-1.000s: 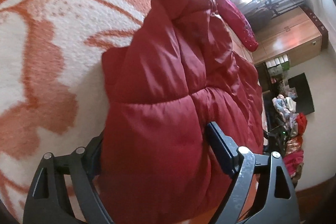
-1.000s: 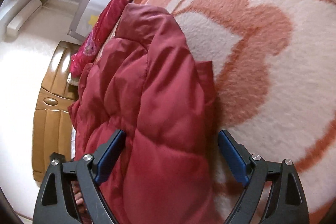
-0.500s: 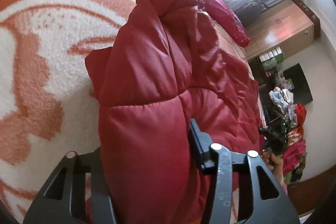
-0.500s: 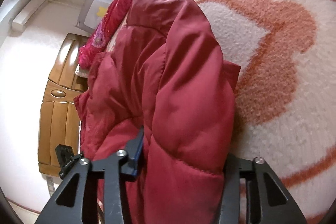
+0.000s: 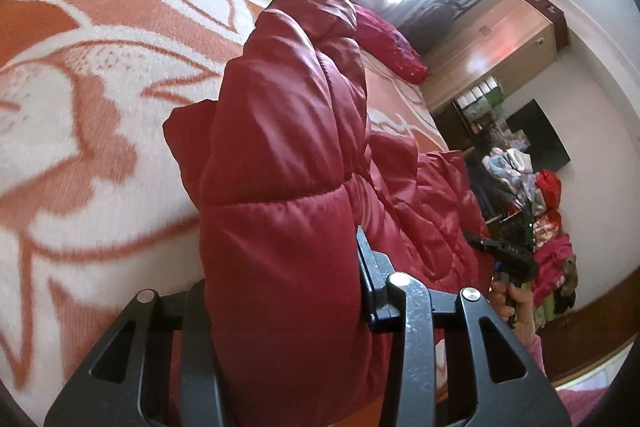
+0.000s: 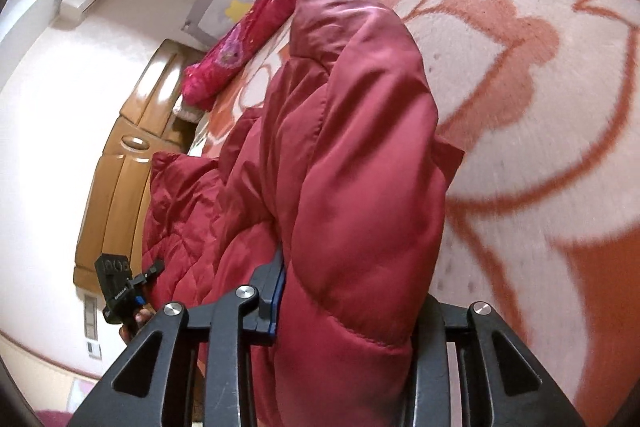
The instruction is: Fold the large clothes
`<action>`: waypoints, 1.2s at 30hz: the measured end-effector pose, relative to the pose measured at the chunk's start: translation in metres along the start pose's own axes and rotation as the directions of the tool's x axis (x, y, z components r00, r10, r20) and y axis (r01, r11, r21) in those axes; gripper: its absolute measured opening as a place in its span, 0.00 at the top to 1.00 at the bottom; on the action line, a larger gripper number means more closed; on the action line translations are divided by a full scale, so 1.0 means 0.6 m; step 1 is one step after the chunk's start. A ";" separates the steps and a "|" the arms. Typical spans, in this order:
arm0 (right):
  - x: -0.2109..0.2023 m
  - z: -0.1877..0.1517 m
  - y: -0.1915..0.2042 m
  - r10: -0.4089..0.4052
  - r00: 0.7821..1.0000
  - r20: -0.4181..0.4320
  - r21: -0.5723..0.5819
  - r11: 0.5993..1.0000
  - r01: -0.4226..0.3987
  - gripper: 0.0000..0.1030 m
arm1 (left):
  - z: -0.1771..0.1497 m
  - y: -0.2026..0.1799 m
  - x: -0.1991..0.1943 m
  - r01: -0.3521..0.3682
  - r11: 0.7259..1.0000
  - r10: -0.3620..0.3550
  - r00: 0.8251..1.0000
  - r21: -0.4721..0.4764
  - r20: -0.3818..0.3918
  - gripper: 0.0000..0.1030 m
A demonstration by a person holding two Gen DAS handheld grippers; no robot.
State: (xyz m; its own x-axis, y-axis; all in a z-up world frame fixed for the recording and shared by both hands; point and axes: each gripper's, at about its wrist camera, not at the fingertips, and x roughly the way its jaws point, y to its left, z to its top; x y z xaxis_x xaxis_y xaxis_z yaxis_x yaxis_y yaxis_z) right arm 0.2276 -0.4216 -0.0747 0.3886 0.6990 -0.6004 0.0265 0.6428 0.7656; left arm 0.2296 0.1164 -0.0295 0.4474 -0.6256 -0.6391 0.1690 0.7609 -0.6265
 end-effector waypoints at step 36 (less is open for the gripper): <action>-0.005 -0.154 -0.057 -0.104 0.993 0.055 0.077 0.992 0.099 0.46 | -0.171 0.064 -0.009 -0.160 0.985 0.160 0.987 -0.059 -0.004 0.46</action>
State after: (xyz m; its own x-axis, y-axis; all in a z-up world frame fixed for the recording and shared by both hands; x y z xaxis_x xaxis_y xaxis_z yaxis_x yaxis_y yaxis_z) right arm 0.1408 -0.4166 -0.1204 0.4335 0.6105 -0.6629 0.1358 0.6830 0.7177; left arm 0.1436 0.1314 -0.0957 0.4649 -0.4968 -0.7328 0.0434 0.8395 -0.5416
